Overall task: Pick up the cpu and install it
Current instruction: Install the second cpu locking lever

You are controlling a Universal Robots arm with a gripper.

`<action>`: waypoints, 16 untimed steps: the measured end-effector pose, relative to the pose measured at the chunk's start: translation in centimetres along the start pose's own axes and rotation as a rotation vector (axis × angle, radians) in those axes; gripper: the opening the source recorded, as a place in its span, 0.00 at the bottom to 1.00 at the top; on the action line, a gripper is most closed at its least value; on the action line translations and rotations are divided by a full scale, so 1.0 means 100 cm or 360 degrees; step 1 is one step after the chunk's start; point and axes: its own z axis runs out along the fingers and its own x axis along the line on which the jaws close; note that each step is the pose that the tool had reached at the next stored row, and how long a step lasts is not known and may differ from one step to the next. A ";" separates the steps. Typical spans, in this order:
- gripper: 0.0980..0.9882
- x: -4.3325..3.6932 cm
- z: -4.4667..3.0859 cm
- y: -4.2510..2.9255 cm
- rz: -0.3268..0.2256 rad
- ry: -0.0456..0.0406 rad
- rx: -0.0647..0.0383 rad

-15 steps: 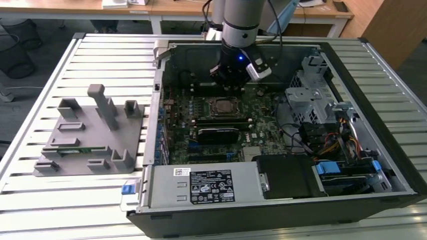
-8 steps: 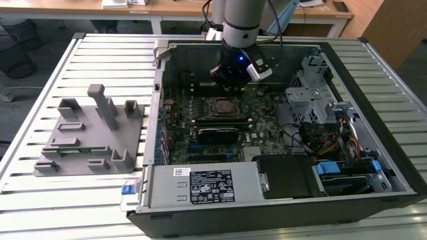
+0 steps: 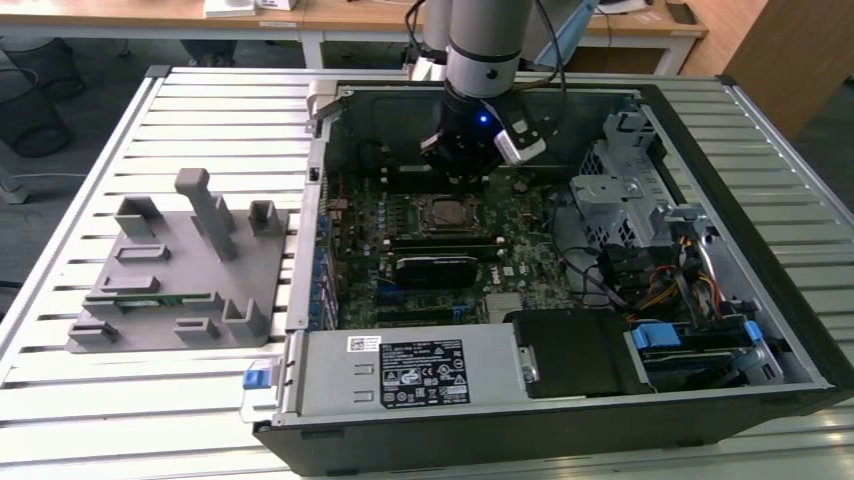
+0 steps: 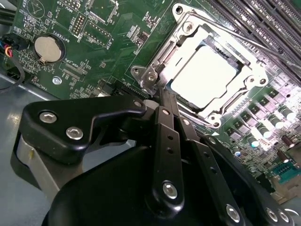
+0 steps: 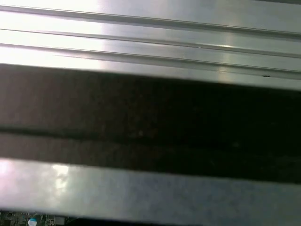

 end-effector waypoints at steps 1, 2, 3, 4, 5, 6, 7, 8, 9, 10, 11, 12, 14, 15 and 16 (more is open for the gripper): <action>0.01 0.0000 0.0000 -0.0004 0.0000 0.0000 0.0000; 0.01 0.0000 0.0000 -0.0012 0.0000 0.0000 0.0000; 0.01 0.0001 0.0000 -0.0016 0.0000 0.0000 0.0000; 0.01 0.0001 -0.0001 -0.0021 0.0000 0.0000 0.0000; 0.01 0.0002 -0.0001 -0.0027 0.0000 0.0000 0.0000; 0.01 0.0002 -0.0001 -0.0033 0.0000 0.0000 0.0000; 0.01 0.0002 -0.0001 -0.0041 0.0000 0.0000 0.0000; 0.01 0.0003 -0.0001 -0.0050 0.0000 0.0000 0.0000; 0.01 0.0003 -0.0001 -0.0059 0.0000 0.0000 0.0000; 0.01 0.0004 -0.0001 -0.0068 0.0000 0.0000 0.0000; 0.01 0.0004 -0.0002 -0.0077 0.0000 0.0000 0.0000; 0.01 0.0004 -0.0002 -0.0086 0.0000 0.0000 0.0000; 0.01 0.0004 -0.0002 -0.0103 0.0000 0.0000 0.0000; 0.01 0.0004 -0.0002 -0.0109 0.0000 0.0000 0.0000; 0.01 0.0005 -0.0002 -0.0113 0.0000 0.0000 0.0000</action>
